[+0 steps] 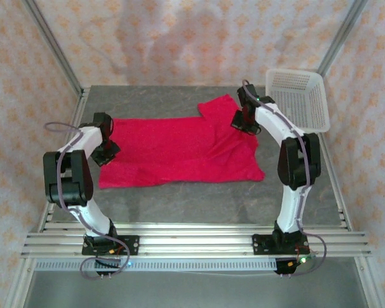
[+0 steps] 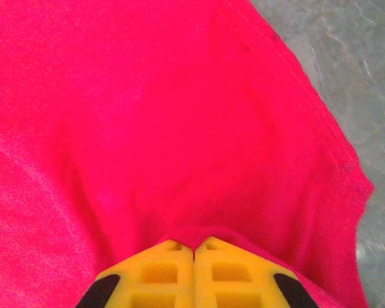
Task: Fold the inside-out t-shirt
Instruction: Fold the T-shirt at the center of the table, then smooth out the T-shirt at the center of the table.
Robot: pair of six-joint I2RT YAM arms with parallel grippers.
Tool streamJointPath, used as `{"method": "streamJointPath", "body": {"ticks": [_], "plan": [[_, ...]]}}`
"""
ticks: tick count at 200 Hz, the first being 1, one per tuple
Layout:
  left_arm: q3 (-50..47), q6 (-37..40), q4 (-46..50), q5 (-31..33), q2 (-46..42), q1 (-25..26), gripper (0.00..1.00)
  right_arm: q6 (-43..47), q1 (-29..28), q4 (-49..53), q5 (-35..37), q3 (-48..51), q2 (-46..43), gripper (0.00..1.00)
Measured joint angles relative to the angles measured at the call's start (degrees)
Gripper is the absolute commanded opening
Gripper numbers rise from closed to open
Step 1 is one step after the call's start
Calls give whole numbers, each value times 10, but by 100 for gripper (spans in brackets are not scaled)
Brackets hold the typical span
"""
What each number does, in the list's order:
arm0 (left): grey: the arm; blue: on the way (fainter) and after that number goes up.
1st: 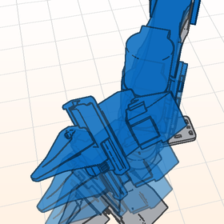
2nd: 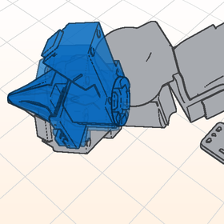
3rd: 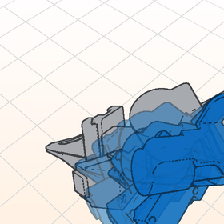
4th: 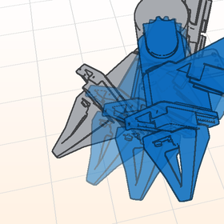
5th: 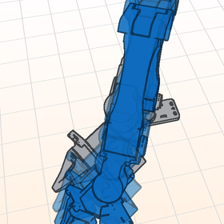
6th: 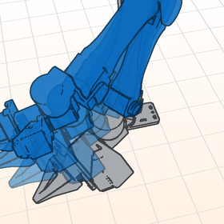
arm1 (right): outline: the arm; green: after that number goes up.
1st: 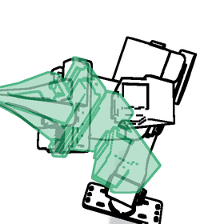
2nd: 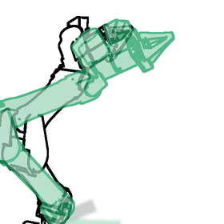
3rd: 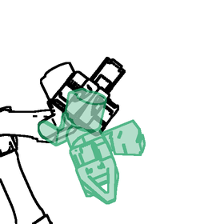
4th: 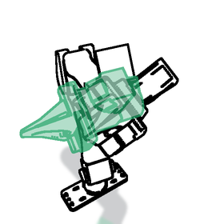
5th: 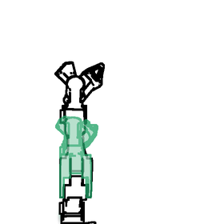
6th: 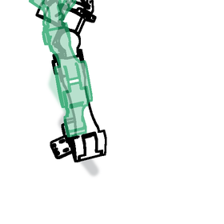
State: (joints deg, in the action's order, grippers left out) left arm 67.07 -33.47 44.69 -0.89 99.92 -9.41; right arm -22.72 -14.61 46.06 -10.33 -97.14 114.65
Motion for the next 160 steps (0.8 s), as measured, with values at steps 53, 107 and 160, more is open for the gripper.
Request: {"method": "streamJointPath", "body": {"ticks": [53,107,160], "plan": [[90,35,22,12,44,5,60,21,3,61,-2,-156,80,49],[87,16,33,49,-67,110,61,0,-12,10,-26,63,-82,47],[-129,-69,-116,-103,-130,145,60,-100,-33,-154,-122,362,-202,31]]}}
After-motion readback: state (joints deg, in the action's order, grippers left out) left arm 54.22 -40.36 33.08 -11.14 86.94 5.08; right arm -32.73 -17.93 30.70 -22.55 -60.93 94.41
